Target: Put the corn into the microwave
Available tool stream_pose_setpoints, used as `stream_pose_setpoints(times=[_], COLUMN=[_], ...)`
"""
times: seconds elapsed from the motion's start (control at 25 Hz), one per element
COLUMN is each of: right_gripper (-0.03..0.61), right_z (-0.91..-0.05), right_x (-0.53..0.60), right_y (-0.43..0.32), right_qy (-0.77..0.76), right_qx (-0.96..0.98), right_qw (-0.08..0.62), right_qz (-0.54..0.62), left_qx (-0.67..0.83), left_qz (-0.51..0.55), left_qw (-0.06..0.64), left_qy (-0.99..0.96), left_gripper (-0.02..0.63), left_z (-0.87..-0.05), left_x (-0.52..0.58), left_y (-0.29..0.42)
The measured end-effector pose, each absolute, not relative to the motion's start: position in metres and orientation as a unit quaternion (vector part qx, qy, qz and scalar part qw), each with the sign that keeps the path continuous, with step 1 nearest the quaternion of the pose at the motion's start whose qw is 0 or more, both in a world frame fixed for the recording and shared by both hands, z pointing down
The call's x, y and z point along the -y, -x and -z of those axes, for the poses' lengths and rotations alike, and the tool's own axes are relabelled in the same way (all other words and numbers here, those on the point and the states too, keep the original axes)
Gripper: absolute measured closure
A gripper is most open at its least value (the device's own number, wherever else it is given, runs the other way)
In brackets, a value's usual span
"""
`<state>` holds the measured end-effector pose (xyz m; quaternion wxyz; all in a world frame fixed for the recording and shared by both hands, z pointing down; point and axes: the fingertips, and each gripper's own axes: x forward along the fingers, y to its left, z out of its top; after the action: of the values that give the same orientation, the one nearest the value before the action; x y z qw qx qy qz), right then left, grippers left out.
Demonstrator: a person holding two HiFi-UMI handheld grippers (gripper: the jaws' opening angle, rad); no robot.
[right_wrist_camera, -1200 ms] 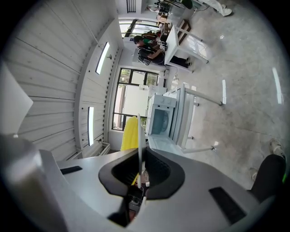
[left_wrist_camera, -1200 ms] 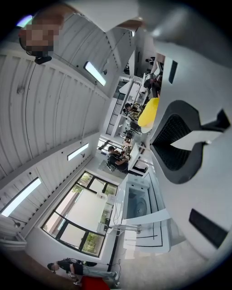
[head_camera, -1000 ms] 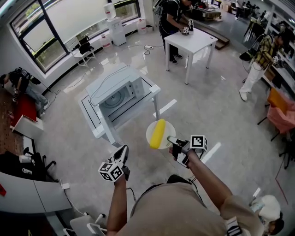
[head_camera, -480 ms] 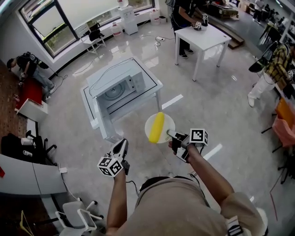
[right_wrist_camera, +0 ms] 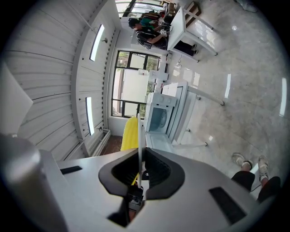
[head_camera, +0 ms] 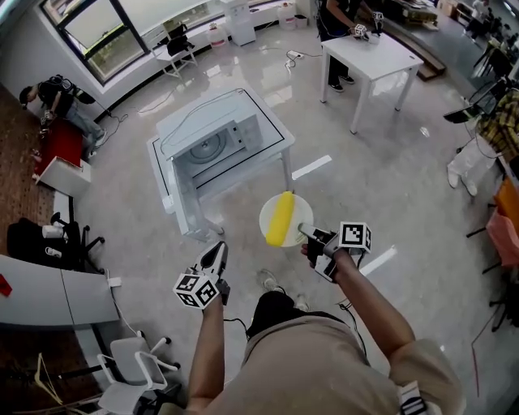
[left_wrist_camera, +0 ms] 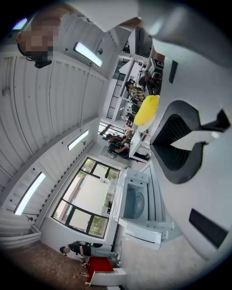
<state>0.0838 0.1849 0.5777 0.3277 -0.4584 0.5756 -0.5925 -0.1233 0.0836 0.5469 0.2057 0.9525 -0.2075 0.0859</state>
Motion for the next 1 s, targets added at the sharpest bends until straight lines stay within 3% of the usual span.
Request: stream_pose_setpoints(times=[1.0], right_gripper=[0.552], right_z=[-0.573], right_x=[-0.044], right_y=[-0.090], right_qy=[0.450], right_qx=[-0.580], right_qw=[0.309], right_qz=[0.604], left_qx=[0.192], left_qz=[-0.073], left_qw=[0.199], left_qy=[-0.958], left_gripper=[0.615], left_z=[-0.525], left_x=[0.051], left_y=[0.097])
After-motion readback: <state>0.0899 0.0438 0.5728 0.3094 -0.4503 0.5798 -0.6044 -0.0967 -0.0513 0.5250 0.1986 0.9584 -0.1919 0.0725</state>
